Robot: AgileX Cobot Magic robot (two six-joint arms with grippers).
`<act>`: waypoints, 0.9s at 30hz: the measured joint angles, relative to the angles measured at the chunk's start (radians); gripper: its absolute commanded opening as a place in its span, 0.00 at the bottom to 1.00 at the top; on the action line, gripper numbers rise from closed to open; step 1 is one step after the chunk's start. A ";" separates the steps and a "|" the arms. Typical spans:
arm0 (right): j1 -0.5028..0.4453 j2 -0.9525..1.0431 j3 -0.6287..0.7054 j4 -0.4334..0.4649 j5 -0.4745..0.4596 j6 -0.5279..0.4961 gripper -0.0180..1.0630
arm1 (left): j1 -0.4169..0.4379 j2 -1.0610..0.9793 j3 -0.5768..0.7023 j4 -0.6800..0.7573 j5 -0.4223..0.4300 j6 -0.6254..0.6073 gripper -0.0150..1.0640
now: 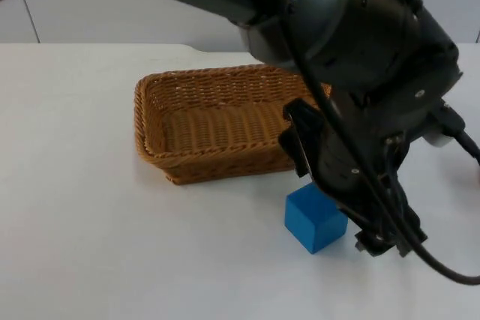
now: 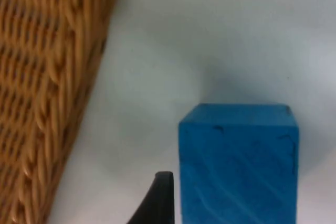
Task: Place all geometric objects except the red cube into the basket.
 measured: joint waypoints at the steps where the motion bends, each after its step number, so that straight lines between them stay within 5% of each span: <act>1: 0.000 0.000 0.000 0.000 0.000 0.000 0.99 | 0.000 0.002 0.000 0.016 -0.002 -0.006 0.84; 27: 0.000 0.000 0.000 0.000 0.000 -0.001 0.99 | 0.000 0.094 0.000 0.099 -0.043 -0.043 0.84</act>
